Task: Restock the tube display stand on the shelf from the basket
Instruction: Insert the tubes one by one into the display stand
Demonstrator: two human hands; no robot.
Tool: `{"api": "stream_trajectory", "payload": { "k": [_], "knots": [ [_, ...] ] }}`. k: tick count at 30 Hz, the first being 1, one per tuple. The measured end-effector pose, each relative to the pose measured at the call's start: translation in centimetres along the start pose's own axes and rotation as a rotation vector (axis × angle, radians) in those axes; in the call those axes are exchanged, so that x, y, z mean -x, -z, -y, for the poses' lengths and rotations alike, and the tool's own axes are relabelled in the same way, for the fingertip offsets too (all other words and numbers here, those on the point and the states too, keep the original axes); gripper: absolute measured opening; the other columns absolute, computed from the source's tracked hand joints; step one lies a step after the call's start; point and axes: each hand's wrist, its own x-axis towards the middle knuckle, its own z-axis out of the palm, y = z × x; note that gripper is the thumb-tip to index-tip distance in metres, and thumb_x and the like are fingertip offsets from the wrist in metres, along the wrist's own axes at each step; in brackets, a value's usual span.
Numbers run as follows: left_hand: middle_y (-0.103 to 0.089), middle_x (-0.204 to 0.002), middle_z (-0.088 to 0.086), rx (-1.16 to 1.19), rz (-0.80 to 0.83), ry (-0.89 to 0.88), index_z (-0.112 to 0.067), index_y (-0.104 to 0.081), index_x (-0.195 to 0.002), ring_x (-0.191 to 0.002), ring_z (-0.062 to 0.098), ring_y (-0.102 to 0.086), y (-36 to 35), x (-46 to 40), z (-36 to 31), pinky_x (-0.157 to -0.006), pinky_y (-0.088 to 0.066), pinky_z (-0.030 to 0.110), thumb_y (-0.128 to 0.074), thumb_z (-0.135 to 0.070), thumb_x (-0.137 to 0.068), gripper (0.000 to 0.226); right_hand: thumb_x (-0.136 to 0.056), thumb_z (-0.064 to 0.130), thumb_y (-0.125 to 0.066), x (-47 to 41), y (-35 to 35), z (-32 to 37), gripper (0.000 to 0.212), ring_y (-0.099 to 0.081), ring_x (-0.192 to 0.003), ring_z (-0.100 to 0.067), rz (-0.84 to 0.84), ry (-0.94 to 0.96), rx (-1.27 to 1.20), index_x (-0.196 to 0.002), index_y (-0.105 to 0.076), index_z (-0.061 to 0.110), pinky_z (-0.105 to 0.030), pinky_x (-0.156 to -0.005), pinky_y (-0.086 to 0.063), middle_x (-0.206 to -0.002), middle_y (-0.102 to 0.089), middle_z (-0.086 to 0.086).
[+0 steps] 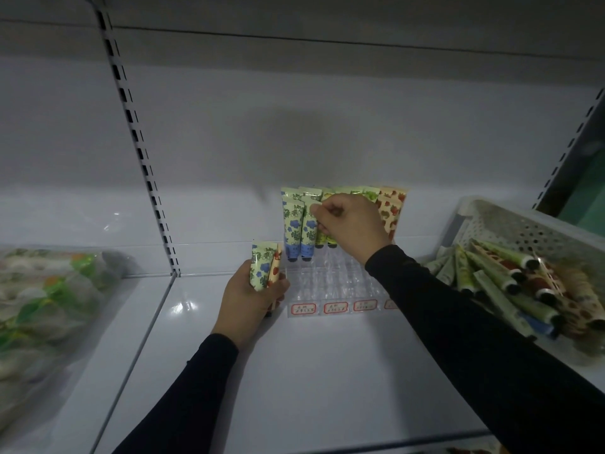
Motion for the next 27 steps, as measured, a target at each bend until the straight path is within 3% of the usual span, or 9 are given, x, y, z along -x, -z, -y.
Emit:
{"api": "stream_trajectory", "payload": {
  "k": [7,11,14,18,20,24,27],
  "knots": [
    [-0.073,-0.09,0.005,0.011,0.003,0.007,-0.017,-0.063,-0.106,-0.07,0.017,-0.066,0.1,0.0,-0.1,-0.066,-0.057,0.035,-0.074,-0.009,-0.083,0.026,-0.09,0.037,-0.063,0.3,-0.5,-0.6,0.03,-0.07,-0.075,-0.019,-0.008,-0.044,-0.05,-0.084,-0.074,0.01,-0.044,-0.078,-0.057,-0.076,-0.072,-0.001],
    [-0.072,-0.09,0.008,0.041,-0.02,0.0,-0.014,-0.063,-0.102,-0.071,0.02,-0.065,0.3,-0.2,0.0,-0.062,-0.055,0.033,-0.075,-0.01,-0.083,0.022,-0.09,0.043,-0.063,1.4,0.0,-0.4,0.032,-0.069,-0.078,-0.011,-0.05,-0.095,-0.135,-0.091,-0.075,0.013,-0.036,-0.08,-0.057,-0.083,-0.073,0.004],
    [-0.073,-0.09,0.005,0.109,-0.047,0.0,-0.013,-0.063,-0.101,-0.073,0.02,-0.066,0.6,-0.3,-0.3,-0.059,-0.051,0.029,-0.073,-0.01,-0.084,0.019,-0.093,0.045,-0.057,2.7,0.6,-0.6,0.038,-0.069,-0.073,-0.018,-0.119,-0.094,-0.112,-0.08,-0.071,0.012,-0.043,-0.076,-0.057,-0.074,-0.071,-0.001],
    [-0.07,-0.089,0.007,0.404,0.065,0.057,-0.009,-0.063,-0.104,-0.072,0.022,-0.062,1.1,-0.1,-1.3,-0.064,-0.051,0.032,-0.062,0.0,-0.088,0.018,-0.094,0.038,-0.059,5.2,1.1,-0.6,0.034,-0.068,-0.069,-0.022,-0.065,-0.108,-0.178,-0.081,-0.07,0.009,-0.046,-0.074,-0.057,-0.074,-0.07,-0.007],
    [-0.067,-0.087,0.011,0.49,0.152,0.072,-0.005,-0.064,-0.102,-0.069,0.022,-0.06,1.2,0.1,-1.8,-0.062,-0.052,0.029,-0.069,0.001,-0.08,0.024,-0.094,0.034,-0.059,6.3,1.1,-0.2,0.025,-0.068,-0.069,-0.02,0.025,-0.125,-0.239,-0.083,-0.07,0.014,-0.041,-0.073,-0.058,-0.078,-0.07,-0.008],
    [-0.067,-0.086,0.015,0.477,0.342,0.145,-0.002,-0.066,-0.096,-0.063,0.021,-0.062,1.0,0.9,-2.2,-0.058,-0.054,0.029,-0.079,-0.005,-0.069,0.03,-0.093,0.034,-0.059,7.6,0.6,0.6,0.016,-0.067,-0.069,-0.011,0.186,-0.163,-0.342,-0.086,-0.069,0.024,-0.026,-0.064,-0.058,-0.087,-0.07,-0.008],
    [-0.067,-0.083,0.015,0.389,0.414,0.123,-0.006,-0.072,-0.091,-0.064,0.021,-0.062,0.7,1.3,-2.3,-0.059,-0.051,0.029,-0.083,-0.007,-0.065,0.028,-0.093,0.036,-0.058,8.0,0.2,1.4,0.014,-0.065,-0.069,-0.007,0.261,-0.168,-0.38,-0.086,-0.069,0.029,-0.025,-0.062,-0.055,-0.091,-0.071,-0.008]
  ]
}}
